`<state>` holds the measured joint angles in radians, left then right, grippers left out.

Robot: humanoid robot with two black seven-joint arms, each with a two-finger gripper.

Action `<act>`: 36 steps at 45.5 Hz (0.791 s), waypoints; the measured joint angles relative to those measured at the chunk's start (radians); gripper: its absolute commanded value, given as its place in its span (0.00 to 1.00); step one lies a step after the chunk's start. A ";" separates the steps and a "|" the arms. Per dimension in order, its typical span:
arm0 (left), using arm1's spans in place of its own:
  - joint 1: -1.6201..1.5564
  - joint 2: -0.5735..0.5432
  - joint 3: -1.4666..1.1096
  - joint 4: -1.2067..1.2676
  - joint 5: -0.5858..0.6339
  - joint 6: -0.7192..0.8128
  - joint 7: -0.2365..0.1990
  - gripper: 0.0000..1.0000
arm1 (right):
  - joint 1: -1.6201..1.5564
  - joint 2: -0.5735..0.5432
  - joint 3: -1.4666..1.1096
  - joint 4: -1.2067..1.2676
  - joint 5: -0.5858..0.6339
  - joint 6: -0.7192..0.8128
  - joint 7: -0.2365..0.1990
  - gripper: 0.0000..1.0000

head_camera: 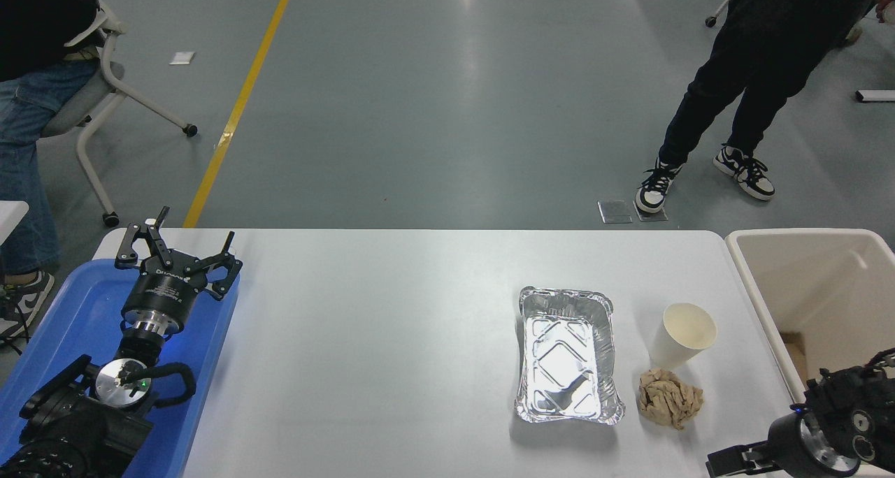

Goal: Pick up paper cup place in dustbin

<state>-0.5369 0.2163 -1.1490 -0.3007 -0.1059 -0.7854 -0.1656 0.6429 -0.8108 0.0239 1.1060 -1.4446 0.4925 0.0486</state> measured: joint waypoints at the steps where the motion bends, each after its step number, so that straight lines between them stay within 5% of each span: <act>1: 0.000 0.000 0.000 0.000 0.000 0.000 0.000 0.99 | -0.001 0.000 0.000 0.000 0.000 0.000 0.000 1.00; 25: 0.000 0.001 0.003 0.000 0.001 0.000 0.000 0.99 | 0.013 -0.009 0.006 0.018 0.016 0.013 0.004 1.00; 36: 0.000 0.003 0.005 0.000 0.001 0.000 0.000 0.99 | 0.136 -0.166 0.008 0.168 0.095 0.131 0.010 1.00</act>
<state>-0.5371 0.2188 -1.1438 -0.3010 -0.1044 -0.7854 -0.1659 0.7789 -0.9767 0.0318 1.2741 -1.3500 0.6234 0.0586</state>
